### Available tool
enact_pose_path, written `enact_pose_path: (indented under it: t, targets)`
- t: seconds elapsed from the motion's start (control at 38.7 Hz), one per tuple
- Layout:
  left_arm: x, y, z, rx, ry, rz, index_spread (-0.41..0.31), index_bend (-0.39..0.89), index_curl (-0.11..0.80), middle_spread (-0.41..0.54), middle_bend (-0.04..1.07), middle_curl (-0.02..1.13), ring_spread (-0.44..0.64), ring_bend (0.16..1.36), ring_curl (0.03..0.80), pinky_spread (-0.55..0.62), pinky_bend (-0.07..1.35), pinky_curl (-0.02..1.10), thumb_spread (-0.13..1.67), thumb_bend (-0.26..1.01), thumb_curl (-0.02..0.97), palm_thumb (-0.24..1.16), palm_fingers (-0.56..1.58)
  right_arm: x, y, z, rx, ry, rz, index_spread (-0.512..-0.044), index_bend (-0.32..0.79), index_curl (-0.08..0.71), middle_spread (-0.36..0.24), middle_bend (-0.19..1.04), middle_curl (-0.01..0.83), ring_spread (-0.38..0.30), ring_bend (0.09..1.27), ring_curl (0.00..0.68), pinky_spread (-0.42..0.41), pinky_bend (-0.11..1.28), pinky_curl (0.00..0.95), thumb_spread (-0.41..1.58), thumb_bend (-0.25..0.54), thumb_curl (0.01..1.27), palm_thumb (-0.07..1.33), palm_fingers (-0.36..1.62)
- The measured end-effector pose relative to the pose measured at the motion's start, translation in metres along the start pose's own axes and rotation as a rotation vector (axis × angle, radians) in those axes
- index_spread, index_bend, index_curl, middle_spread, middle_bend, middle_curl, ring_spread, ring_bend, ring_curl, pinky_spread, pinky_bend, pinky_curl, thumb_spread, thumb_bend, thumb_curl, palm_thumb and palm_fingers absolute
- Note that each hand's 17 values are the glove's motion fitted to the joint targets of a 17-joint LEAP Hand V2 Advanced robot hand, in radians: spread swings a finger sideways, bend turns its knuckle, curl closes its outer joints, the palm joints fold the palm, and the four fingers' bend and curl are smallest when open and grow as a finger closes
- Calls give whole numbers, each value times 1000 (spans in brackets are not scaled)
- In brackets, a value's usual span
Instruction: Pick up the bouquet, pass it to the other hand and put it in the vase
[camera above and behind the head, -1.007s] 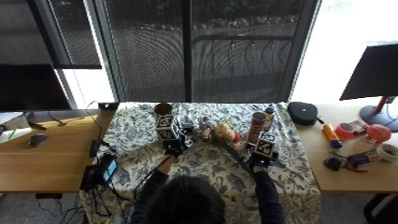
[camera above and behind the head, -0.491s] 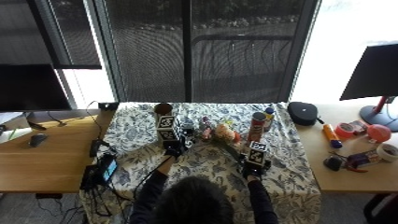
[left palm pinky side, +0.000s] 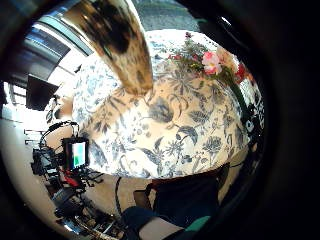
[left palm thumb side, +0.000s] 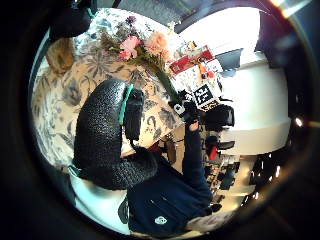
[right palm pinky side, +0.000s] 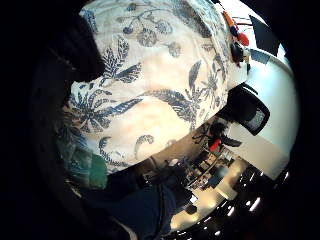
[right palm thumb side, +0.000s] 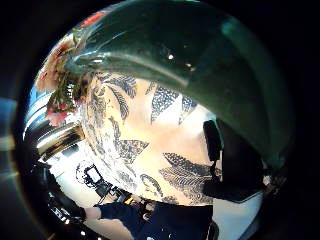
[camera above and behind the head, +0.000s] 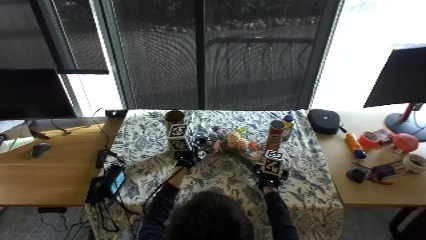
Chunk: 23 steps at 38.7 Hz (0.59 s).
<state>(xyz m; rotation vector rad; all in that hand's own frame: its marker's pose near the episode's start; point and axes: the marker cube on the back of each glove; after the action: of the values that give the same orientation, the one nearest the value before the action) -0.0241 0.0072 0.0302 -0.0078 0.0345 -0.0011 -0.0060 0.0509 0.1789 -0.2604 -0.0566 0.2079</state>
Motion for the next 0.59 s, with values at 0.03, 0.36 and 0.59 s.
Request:
enact_pose_path:
  t: [0.03, 0.36, 0.59]
  targets:
    - [0, 0, 0, -2, 1, -2, -122, 276, 455, -4, 183, 374, 177, 310, 291, 267, 147, 201, 1194, -17, 313, 326, 549, 1, -4, -1, 44, 20, 46, -226, 232, 328, -123, 219, 463, -196, 542, 428, -203, 430, 366, 1184, 65, 358, 786, 1115]
    - [-1, 6, -9, 1, -2, -7, -121, 276, 458, -4, 182, 373, 177, 305, 296, 267, 146, 200, 1197, -17, 313, 329, 550, -1, -22, -3, 184, -7, 2, -240, 46, 289, -198, 390, 528, -238, 722, 478, -314, 578, 412, 918, 45, 475, 958, 1337]
    - [-3, 6, -14, 2, -1, -6, -121, 278, 459, -4, 181, 373, 177, 302, 299, 267, 146, 199, 1197, -18, 312, 329, 551, 7, -32, -20, 468, 1, 71, -246, 236, 337, -205, 605, 603, -223, 843, 524, -297, 635, 446, 972, 14, 468, 986, 1482]
